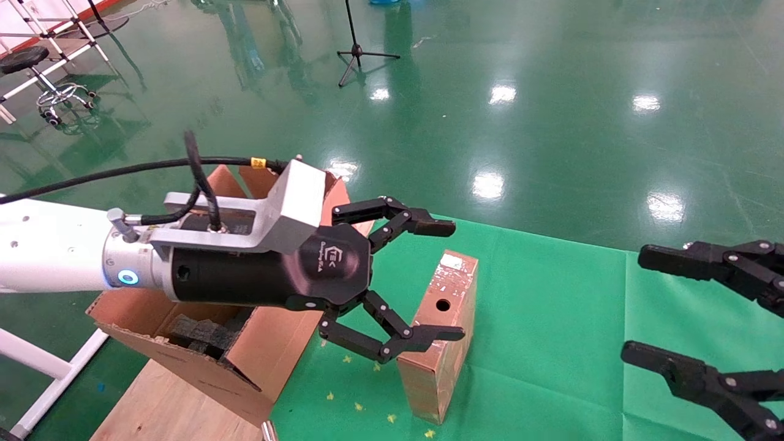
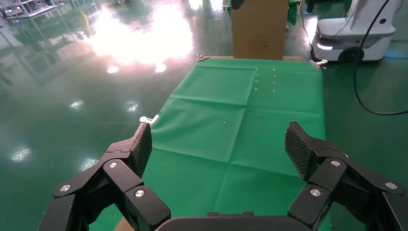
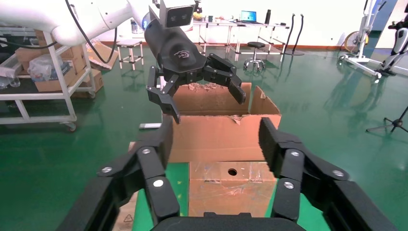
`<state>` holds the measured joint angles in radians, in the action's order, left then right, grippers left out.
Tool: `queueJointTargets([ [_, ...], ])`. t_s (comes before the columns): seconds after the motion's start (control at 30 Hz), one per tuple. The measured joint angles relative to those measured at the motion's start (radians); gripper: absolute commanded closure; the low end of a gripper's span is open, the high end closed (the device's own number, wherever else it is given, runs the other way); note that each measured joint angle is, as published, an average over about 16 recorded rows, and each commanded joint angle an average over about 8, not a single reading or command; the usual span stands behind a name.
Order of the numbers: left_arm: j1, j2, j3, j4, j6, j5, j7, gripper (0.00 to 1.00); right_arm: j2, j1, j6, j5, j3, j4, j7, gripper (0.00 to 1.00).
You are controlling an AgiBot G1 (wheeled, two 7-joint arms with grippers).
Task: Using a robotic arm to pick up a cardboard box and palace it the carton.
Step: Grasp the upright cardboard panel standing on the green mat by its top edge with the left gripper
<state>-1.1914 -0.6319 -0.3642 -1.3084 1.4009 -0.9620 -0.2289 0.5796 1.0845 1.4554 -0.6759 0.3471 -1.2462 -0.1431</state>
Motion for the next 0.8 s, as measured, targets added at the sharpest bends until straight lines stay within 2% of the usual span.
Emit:
queueJointTargets([
  [0.23, -0.061, -0.005, -0.038, -0.022, -0.049, -0.115, -0.101, 0.0, 0.0, 0.0, 0.0, 0.0, 0.0, 0.0, 0.0, 1.0],
  [0.4, -0.151, -0.027, -0.093, -0.039, -0.077, -0.253, -0.228, 0.0, 0.0, 0.0, 0.0, 0.0, 0.0, 0.0, 0.0, 1.0],
  [0.6, -0.28, -0.081, -0.175, -0.045, -0.065, -0.42, -0.45, 0.0, 0.0, 0.0, 0.0, 0.0, 0.0, 0.0, 0.0, 1.0],
  [0.8, -0.387, -0.147, -0.255, -0.047, -0.004, -0.549, -0.719, 0.0, 0.0, 0.0, 0.0, 0.0, 0.0, 0.0, 0.0, 1.0],
])
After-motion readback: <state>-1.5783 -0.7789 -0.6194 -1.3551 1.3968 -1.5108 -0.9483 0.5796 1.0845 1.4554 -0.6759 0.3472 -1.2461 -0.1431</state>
